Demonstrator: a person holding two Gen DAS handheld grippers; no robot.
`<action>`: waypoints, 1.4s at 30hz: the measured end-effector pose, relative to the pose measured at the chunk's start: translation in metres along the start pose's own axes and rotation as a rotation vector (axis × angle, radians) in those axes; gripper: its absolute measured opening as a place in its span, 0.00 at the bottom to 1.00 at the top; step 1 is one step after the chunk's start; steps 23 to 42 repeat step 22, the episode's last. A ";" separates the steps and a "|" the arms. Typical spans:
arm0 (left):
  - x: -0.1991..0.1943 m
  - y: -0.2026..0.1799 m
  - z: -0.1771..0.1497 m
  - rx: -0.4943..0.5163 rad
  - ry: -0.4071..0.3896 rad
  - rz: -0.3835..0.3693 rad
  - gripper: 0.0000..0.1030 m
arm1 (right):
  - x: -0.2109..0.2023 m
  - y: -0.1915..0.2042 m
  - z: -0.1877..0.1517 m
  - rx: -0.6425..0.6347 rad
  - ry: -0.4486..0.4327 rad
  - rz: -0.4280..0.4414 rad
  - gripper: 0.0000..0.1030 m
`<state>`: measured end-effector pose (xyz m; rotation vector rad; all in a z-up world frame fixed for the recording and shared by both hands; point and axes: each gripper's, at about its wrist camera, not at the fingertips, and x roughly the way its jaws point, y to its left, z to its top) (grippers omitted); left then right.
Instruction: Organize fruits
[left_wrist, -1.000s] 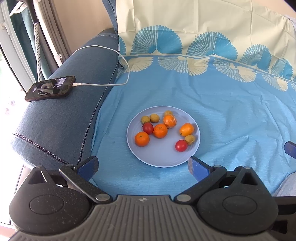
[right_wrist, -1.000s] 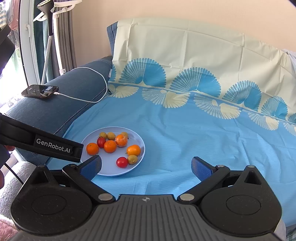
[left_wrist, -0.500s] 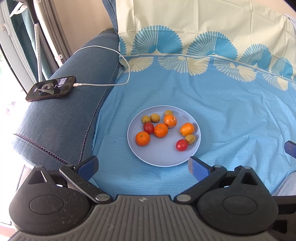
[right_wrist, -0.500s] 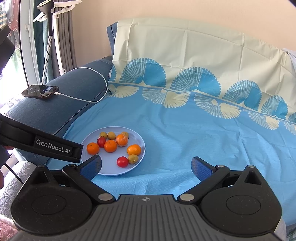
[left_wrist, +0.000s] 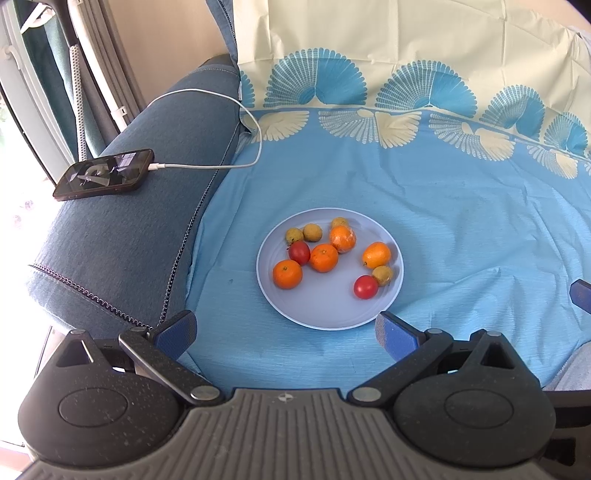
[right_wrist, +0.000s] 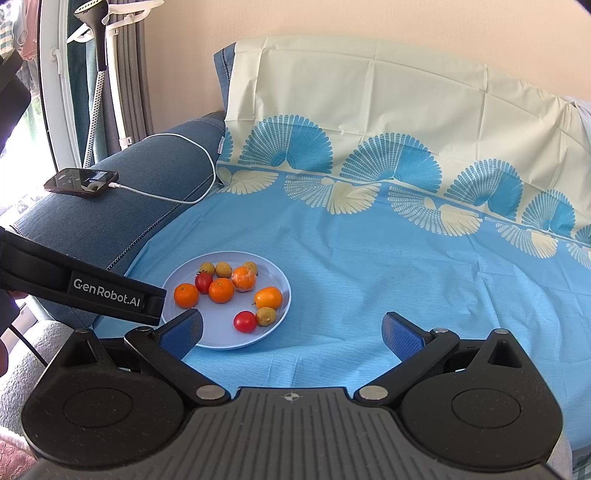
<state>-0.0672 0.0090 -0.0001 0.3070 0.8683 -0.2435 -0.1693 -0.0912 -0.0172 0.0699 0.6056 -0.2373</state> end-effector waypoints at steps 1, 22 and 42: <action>0.000 0.000 0.000 0.000 0.001 0.000 1.00 | 0.000 0.000 0.000 0.000 0.000 0.000 0.99; 0.003 0.003 0.000 -0.008 0.004 0.033 1.00 | 0.005 0.002 -0.004 0.003 0.013 0.014 0.99; 0.003 0.003 0.000 -0.008 0.004 0.033 1.00 | 0.005 0.002 -0.004 0.003 0.013 0.014 0.99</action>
